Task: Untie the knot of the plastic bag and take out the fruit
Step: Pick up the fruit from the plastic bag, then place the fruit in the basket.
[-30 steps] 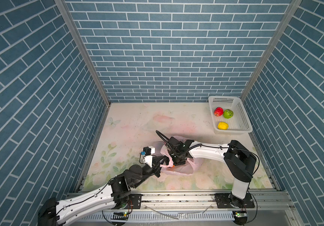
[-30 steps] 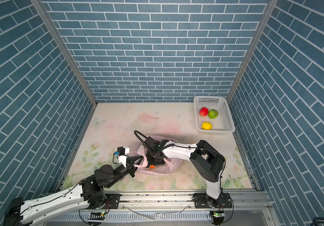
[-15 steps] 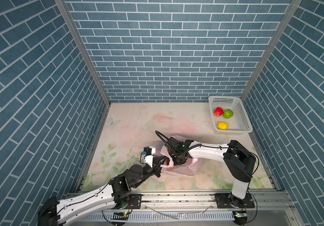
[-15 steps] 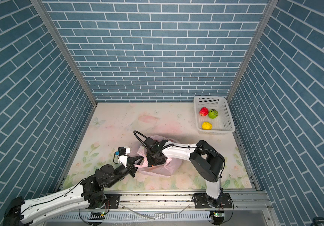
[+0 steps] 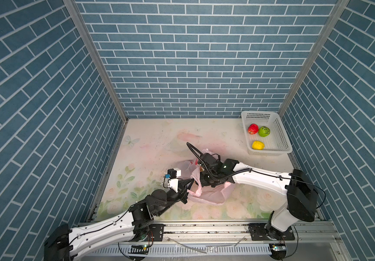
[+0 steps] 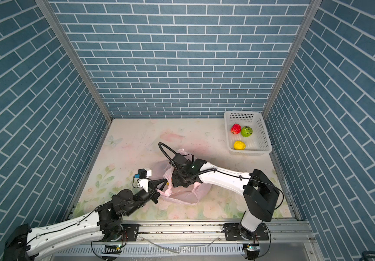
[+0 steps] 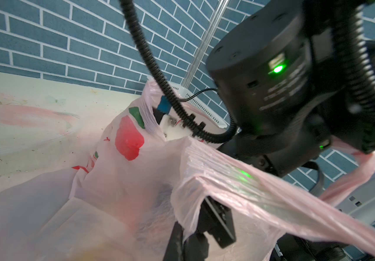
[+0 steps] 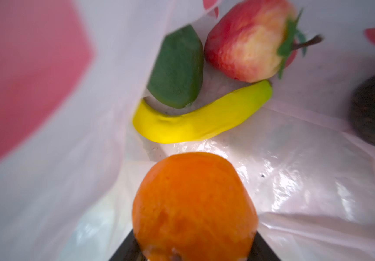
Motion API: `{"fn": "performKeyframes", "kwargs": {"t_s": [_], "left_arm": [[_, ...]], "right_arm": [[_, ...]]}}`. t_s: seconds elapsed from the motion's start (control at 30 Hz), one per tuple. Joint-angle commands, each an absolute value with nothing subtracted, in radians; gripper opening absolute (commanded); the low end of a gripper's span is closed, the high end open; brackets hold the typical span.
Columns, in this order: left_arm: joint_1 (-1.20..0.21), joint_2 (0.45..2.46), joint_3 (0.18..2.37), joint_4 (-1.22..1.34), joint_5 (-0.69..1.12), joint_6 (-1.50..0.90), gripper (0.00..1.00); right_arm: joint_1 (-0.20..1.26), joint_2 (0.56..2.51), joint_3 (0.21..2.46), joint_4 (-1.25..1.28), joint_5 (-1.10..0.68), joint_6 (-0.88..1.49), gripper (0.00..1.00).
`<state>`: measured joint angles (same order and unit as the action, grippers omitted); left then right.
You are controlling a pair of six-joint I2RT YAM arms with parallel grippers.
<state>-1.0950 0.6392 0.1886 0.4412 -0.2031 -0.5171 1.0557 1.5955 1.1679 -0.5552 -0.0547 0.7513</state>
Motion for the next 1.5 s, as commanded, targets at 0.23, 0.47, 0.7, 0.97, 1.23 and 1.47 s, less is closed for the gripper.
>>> {"fn": "performKeyframes", "kwargs": {"t_s": [0.23, 0.47, 0.7, 0.97, 1.23, 1.47], "left_arm": [[-1.091, 0.714, 0.222, 0.583, -0.285, -0.484, 0.06], [-1.091, 0.712, 0.238, 0.579, -0.357, -0.468, 0.07], [-1.091, 0.74, 0.257, 0.564, -0.391, -0.472, 0.07], [-1.092, 0.779, 0.268, 0.587, -0.388, -0.473, 0.07], [-1.091, 0.755, 0.266, 0.575, -0.379, -0.474, 0.07], [-1.091, 0.721, 0.265, 0.529, -0.367, -0.469, 0.07]], "right_arm": [[1.066, 1.477, 1.153, -0.658, 0.0, 0.737, 0.36], [1.084, 1.444, 1.206, -0.72, 0.052, 0.691, 0.37], [1.086, 1.407, 1.283, -0.77, 0.08, 0.658, 0.37], [1.073, 1.415, 1.414, -0.814, 0.087, 0.598, 0.37], [0.9, 1.359, 1.471, -0.803, 0.065, 0.545, 0.37], [0.631, 1.328, 1.467, -0.805, 0.034, 0.459, 0.38]]}}
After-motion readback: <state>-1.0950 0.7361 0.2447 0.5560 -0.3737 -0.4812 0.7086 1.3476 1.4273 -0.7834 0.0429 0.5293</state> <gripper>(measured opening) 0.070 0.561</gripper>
